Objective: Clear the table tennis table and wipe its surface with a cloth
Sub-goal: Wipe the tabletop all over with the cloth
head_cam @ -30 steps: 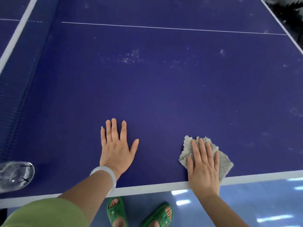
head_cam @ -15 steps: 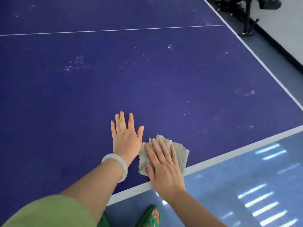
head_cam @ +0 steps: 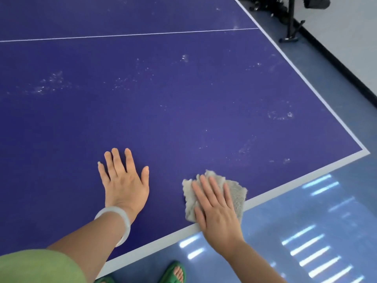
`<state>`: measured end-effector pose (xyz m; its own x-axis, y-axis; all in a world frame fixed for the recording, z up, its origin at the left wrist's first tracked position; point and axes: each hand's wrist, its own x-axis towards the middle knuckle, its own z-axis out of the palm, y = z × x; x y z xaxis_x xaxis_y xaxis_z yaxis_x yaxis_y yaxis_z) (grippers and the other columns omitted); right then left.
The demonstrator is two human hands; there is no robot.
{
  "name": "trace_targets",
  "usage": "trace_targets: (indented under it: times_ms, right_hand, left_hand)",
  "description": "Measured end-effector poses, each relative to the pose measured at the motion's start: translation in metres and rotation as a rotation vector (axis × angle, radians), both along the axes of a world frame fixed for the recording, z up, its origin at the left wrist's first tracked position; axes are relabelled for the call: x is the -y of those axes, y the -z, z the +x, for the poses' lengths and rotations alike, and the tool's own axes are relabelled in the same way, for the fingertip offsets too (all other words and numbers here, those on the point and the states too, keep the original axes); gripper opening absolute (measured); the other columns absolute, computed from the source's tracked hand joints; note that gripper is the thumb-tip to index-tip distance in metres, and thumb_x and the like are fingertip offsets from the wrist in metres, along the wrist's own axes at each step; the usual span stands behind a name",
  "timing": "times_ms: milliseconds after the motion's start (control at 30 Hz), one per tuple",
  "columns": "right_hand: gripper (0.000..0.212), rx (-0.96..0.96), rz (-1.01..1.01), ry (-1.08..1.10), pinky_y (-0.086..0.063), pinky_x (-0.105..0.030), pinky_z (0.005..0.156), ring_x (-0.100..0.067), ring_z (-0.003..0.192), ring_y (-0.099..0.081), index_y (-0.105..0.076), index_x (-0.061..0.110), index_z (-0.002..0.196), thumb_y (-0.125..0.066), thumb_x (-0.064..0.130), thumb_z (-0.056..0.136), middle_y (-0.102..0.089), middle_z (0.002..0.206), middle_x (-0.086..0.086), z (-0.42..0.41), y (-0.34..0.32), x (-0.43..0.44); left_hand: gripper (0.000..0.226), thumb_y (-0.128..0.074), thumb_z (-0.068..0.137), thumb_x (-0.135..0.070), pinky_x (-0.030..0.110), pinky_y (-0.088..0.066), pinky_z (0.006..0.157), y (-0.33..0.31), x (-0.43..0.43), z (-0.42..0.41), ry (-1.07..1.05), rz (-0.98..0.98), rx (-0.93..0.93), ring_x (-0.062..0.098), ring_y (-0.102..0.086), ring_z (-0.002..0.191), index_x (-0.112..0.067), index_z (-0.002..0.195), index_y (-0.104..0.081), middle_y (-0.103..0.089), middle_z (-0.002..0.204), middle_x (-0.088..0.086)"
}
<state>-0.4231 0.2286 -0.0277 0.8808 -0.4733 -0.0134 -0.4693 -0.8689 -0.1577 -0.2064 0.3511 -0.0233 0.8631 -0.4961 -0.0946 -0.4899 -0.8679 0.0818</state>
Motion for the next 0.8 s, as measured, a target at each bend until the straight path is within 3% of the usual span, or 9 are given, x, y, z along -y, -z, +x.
trace_targets:
  times_ms: [67,100,200,267,467,567,667,733,800]
  right_hand:
    - [0.056,-0.024,-0.015,-0.131,-0.012,-0.047,0.121,-0.016,0.152,-0.012,-0.020,0.029,0.157,-0.030,0.039,0.103,-0.015,0.164,0.009,-0.017,-0.001,0.028]
    - [0.055,-0.025,-0.009,-0.045,-0.013,-0.046,0.121,-0.015,0.152,-0.013,-0.021,0.031,0.156,-0.029,0.039,0.102,-0.015,0.164,0.011,-0.024,-0.002,0.044]
    - [0.052,0.003,0.068,0.532,-0.004,-0.047,0.123,-0.012,0.152,-0.005,-0.017,0.032,0.155,-0.026,0.037,0.104,-0.012,0.164,0.010,-0.029,-0.004,0.081]
    - [0.053,-0.010,0.055,0.687,0.002,-0.049,0.123,-0.014,0.153,0.003,-0.010,0.029,0.156,-0.020,0.037,0.105,-0.007,0.166,0.005,-0.009,-0.005,0.073]
    - [0.059,-0.023,-0.030,-0.141,-0.010,-0.051,0.119,-0.021,0.153,-0.006,-0.017,0.024,0.158,-0.025,0.041,0.102,-0.012,0.166,0.003,0.054,0.004,-0.002]
    - [0.058,-0.053,-0.092,-0.289,-0.009,-0.046,0.120,-0.019,0.152,-0.010,-0.021,0.027,0.157,-0.029,0.040,0.101,-0.018,0.164,0.005,0.057,0.001,0.045]
    - [0.054,-0.049,-0.063,0.232,-0.015,-0.046,0.119,-0.020,0.152,-0.013,-0.026,0.024,0.155,-0.026,0.032,0.102,-0.021,0.163,0.003,0.043,-0.005,0.122]
    - [0.056,-0.037,0.046,0.631,-0.004,-0.050,0.122,-0.018,0.153,0.000,-0.013,0.026,0.158,-0.019,0.036,0.104,-0.008,0.166,0.003,0.037,-0.010,0.142]
    - [0.059,-0.030,0.077,0.701,0.003,-0.051,0.122,-0.018,0.152,0.009,-0.003,0.027,0.159,-0.011,0.042,0.102,0.002,0.166,0.002,0.052,-0.007,0.119]
  left_hand:
    - [0.076,-0.012,0.095,-0.054,0.054,-0.004,0.121,-0.001,0.001,-0.001,-0.001,0.014,-0.003,0.039,-0.004,0.150,-0.009,0.156,-0.013,-0.011,0.161,0.023]
    - [0.076,-0.012,0.095,-0.054,0.054,-0.004,0.121,-0.001,0.001,-0.001,-0.002,0.014,-0.001,0.039,-0.004,0.150,-0.009,0.156,-0.013,-0.011,0.161,0.023]
    - [0.076,-0.013,0.095,-0.053,0.054,-0.005,0.121,-0.002,0.002,-0.002,-0.002,0.015,-0.002,0.039,-0.006,0.149,-0.008,0.156,-0.015,-0.013,0.160,0.023]
    - [0.076,-0.015,0.095,-0.053,0.055,-0.006,0.121,-0.002,0.002,-0.002,0.003,0.006,0.000,0.040,-0.007,0.149,-0.007,0.155,-0.017,-0.014,0.160,0.024]
    - [0.070,-0.011,0.100,-0.050,0.055,-0.007,0.121,0.001,0.002,0.000,-0.007,0.001,0.009,0.038,-0.006,0.150,-0.008,0.155,-0.019,-0.015,0.160,0.023]
    - [0.077,-0.008,0.095,-0.054,0.055,-0.009,0.121,0.001,0.002,0.000,-0.005,0.007,0.013,0.039,-0.008,0.150,-0.008,0.155,-0.019,-0.016,0.160,0.023]
    - [0.078,-0.004,0.094,-0.055,0.055,-0.008,0.121,0.001,0.003,0.001,-0.003,0.016,0.008,0.039,-0.008,0.150,-0.008,0.155,-0.019,-0.015,0.160,0.023]
    - [0.079,-0.001,0.094,-0.055,0.054,-0.007,0.121,0.002,0.003,0.001,-0.004,0.016,0.002,0.038,-0.006,0.150,-0.009,0.155,-0.017,-0.013,0.161,0.023]
    - [0.079,0.001,0.094,-0.055,0.054,-0.007,0.121,0.002,0.002,0.001,-0.004,0.030,0.000,0.038,-0.006,0.150,-0.009,0.155,-0.015,-0.012,0.161,0.022]
